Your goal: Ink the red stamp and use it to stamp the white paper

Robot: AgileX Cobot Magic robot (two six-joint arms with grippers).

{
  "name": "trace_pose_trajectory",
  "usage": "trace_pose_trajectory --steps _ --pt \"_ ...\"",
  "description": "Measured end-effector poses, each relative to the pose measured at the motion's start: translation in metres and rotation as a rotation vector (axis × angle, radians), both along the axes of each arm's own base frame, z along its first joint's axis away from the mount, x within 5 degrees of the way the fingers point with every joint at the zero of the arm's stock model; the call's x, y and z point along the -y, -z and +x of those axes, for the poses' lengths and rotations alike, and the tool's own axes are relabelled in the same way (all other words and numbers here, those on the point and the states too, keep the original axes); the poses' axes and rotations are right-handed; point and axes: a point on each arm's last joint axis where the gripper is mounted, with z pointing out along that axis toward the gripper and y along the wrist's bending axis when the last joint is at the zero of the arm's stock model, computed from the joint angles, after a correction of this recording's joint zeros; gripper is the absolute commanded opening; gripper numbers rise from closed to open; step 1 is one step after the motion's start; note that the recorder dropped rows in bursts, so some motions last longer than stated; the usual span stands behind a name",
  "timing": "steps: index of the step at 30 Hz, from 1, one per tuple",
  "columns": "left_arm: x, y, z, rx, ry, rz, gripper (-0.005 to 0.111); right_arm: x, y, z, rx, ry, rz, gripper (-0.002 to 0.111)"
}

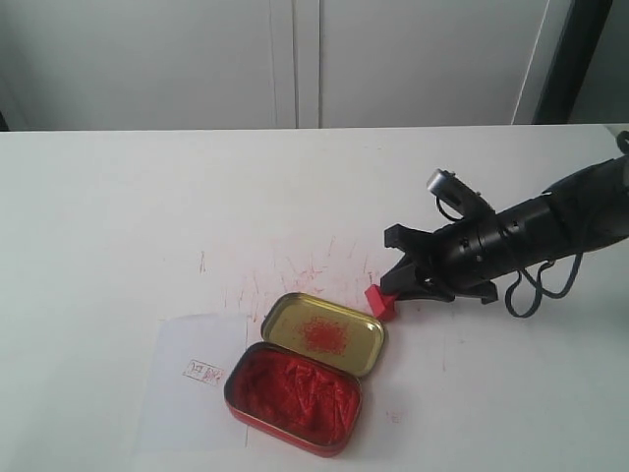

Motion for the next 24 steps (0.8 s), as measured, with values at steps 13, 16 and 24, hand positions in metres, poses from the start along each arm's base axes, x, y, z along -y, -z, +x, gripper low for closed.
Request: trace_pose_trajectory --steps 13,16,24 --pt "0.0 0.0 0.0 0.0 0.0 0.0 0.0 0.013 -0.023 0.012 0.081 0.223 -0.094 0.046" --pt "0.0 0.0 0.0 0.0 0.0 0.0 0.0 0.015 -0.033 0.011 0.121 0.215 -0.109 0.032" --pt "0.0 0.0 0.0 0.0 0.0 0.0 0.0 0.018 -0.047 0.004 0.198 0.081 -0.207 0.0"
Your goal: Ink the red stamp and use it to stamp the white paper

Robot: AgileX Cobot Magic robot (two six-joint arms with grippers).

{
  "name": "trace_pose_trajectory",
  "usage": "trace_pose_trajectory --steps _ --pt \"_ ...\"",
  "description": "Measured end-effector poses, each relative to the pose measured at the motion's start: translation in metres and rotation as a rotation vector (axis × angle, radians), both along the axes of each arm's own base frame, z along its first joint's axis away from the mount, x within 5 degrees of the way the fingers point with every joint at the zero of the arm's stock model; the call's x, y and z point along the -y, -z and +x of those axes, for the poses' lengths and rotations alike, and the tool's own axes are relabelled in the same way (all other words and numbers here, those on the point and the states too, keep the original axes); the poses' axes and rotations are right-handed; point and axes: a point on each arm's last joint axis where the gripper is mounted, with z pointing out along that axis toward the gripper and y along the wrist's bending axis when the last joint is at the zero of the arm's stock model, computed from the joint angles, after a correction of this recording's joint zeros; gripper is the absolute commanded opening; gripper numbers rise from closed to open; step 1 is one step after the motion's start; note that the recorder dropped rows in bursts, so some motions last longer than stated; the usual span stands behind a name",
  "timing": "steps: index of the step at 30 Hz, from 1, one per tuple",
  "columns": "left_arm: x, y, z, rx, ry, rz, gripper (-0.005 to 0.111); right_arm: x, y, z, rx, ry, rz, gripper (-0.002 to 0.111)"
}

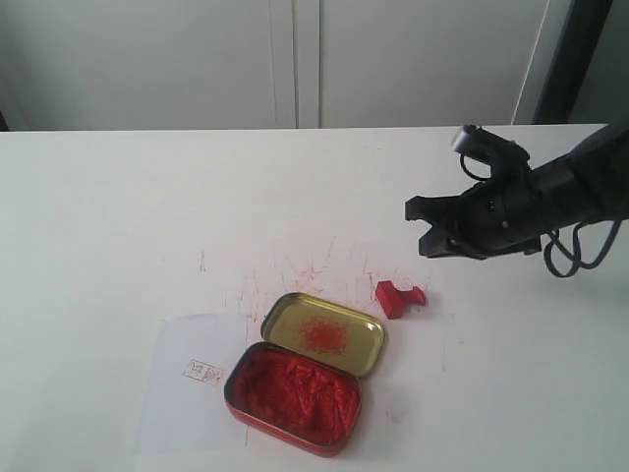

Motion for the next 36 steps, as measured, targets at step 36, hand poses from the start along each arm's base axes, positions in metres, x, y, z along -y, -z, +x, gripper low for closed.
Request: trace_pose_trajectory --steps 36 --pt "0.0 0.0 0.0 0.0 0.0 0.0 0.0 0.057 -0.091 -0.083 -0.057 0.088 -0.393 0.0"
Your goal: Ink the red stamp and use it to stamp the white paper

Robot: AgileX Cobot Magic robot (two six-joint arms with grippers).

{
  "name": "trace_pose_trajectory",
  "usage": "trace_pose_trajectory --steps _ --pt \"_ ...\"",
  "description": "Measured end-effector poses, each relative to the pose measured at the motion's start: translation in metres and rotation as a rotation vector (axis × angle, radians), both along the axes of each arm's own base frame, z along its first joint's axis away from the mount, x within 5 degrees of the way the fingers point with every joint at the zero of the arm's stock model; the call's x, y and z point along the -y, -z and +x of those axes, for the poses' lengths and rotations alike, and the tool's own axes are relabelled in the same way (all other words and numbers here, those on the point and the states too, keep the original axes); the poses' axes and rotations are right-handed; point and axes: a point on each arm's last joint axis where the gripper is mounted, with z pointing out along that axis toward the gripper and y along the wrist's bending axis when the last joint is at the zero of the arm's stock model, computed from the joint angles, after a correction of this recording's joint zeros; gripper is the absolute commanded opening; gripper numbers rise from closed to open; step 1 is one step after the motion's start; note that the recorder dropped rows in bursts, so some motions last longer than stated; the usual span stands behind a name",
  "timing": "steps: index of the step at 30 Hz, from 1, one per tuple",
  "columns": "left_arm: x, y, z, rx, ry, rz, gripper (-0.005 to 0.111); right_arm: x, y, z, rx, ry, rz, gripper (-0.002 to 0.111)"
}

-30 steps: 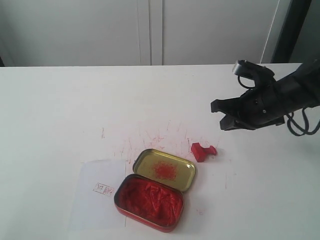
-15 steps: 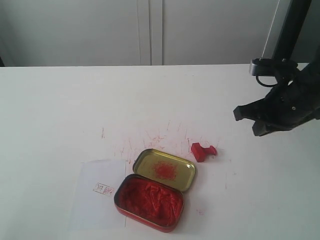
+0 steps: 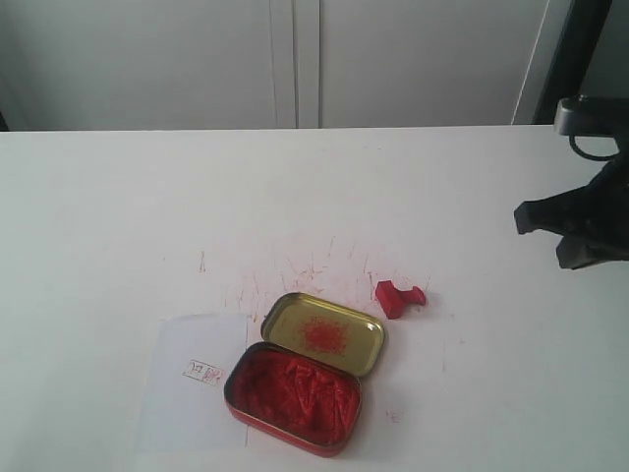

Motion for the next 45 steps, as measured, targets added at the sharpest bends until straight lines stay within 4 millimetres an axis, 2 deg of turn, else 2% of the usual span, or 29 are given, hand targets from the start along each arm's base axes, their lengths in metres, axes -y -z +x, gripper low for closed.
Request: trace_pose_trajectory --steps 3,12,24,32,37,45 --pt "0.0 0.0 0.0 0.0 0.0 0.0 0.0 0.001 -0.003 -0.012 0.034 0.004 0.0 0.0" --pt "0.0 0.0 0.0 0.0 0.0 0.0 0.0 0.004 -0.036 -0.053 0.213 0.008 0.007 0.0" --pt "0.0 0.0 0.0 0.0 0.0 0.0 0.0 0.011 -0.056 -0.104 0.469 0.006 -0.031 0.0" --pt "0.0 0.0 0.0 0.0 0.0 0.0 0.0 0.015 -0.061 -0.147 0.612 0.009 -0.032 0.0" --pt "0.0 0.0 0.0 0.0 0.0 0.0 0.0 0.016 -0.056 -0.168 0.68 0.011 -0.029 0.0" --pt "0.0 0.0 0.0 0.0 0.0 0.0 0.0 0.017 -0.047 -0.179 0.723 0.015 -0.027 0.0"
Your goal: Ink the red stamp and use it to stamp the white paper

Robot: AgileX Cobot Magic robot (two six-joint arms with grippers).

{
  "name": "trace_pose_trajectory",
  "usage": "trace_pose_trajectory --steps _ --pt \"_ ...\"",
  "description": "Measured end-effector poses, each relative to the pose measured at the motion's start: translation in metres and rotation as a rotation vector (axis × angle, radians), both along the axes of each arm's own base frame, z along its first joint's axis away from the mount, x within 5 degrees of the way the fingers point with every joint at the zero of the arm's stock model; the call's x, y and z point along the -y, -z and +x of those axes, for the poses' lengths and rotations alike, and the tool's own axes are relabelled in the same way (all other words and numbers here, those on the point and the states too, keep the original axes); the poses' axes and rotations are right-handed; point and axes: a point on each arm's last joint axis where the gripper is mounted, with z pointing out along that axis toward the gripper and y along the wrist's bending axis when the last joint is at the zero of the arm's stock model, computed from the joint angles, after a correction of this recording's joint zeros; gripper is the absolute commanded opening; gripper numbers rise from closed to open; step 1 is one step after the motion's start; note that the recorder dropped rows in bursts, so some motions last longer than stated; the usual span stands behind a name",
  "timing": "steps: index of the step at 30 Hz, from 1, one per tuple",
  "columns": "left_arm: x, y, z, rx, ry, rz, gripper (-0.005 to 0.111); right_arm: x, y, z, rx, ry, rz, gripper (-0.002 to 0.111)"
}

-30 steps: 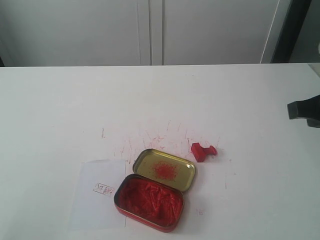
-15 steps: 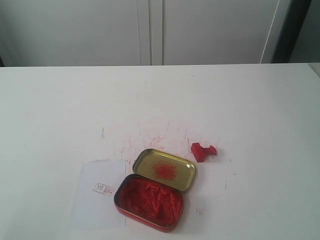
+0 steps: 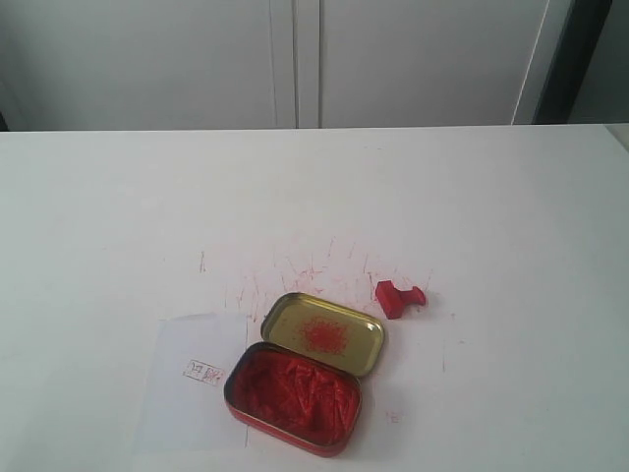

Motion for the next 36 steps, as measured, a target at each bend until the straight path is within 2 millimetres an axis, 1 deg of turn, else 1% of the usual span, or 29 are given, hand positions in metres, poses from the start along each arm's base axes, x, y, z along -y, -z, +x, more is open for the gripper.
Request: trace_pose_trajectory --steps 27,31,36 --pt "0.0 0.0 0.0 0.0 0.0 0.0 0.0 0.0 0.0 0.0 -0.001 0.002 0.0 0.0" --pt "0.0 0.0 0.0 0.0 0.0 0.0 0.0 0.001 -0.001 -0.01 0.043 0.002 0.003 0.0" --pt "0.0 0.0 0.0 0.0 0.0 0.0 0.0 0.002 0.003 -0.023 0.095 0.002 0.006 0.0"
